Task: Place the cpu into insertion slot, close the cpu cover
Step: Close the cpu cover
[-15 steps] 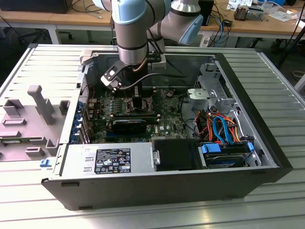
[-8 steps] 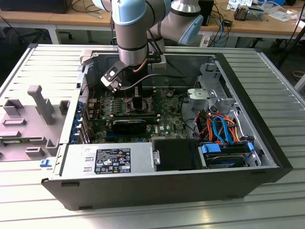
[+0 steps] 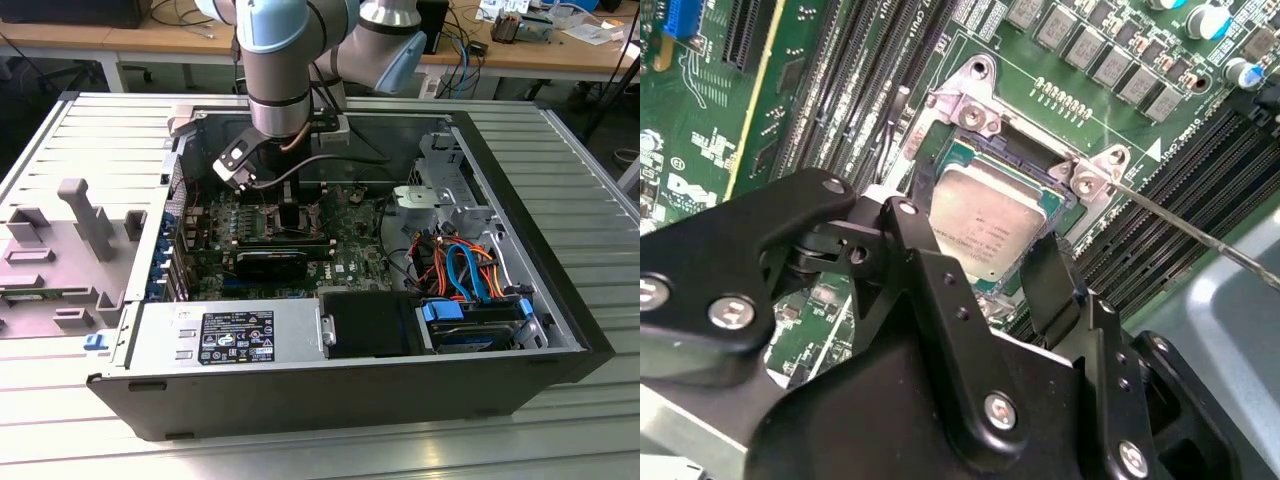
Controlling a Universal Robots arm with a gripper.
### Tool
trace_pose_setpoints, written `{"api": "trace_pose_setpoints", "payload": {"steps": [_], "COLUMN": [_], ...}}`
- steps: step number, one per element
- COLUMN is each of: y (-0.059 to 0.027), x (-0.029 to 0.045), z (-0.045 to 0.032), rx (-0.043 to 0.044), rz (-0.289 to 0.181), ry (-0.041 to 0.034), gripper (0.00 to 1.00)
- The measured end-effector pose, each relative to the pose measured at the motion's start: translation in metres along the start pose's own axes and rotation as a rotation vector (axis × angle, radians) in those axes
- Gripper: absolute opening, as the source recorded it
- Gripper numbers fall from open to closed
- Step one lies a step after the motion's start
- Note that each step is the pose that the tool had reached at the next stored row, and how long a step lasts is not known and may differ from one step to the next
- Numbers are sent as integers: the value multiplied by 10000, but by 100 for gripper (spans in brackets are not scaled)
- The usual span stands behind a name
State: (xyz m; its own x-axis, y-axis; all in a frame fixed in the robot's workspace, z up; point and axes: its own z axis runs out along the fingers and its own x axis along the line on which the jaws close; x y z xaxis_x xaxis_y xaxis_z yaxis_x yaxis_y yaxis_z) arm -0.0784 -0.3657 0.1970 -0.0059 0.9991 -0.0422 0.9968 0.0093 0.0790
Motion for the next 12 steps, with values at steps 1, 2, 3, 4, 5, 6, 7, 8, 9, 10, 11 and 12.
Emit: {"api": "trace_pose_setpoints", "payload": {"steps": [1, 2, 3, 4, 5, 6, 7, 8, 9, 10, 11, 12], "y": [0, 0, -1, 6, 7, 8, 9, 9, 8, 7, 7, 7], "x": [1, 1, 13, 35, 43, 50, 53, 57, 61, 67, 78, 89], "z": [0, 0, 3, 7, 7, 7, 8, 10, 10, 11, 12, 13], "rx": [0, 1, 12, 17, 16, 15, 12, 12, 23, 29, 33, 28], "rz": [-12, -12, 160, 262, 260, 255, 248, 241, 225, 222, 216, 214], "ry": [-168, -171, -190, -212, -237, -276, -363, -460, -641, -700, -765, -828], "gripper": [62, 62, 62, 62, 62, 62, 62, 62, 62, 62, 62, 62]}}
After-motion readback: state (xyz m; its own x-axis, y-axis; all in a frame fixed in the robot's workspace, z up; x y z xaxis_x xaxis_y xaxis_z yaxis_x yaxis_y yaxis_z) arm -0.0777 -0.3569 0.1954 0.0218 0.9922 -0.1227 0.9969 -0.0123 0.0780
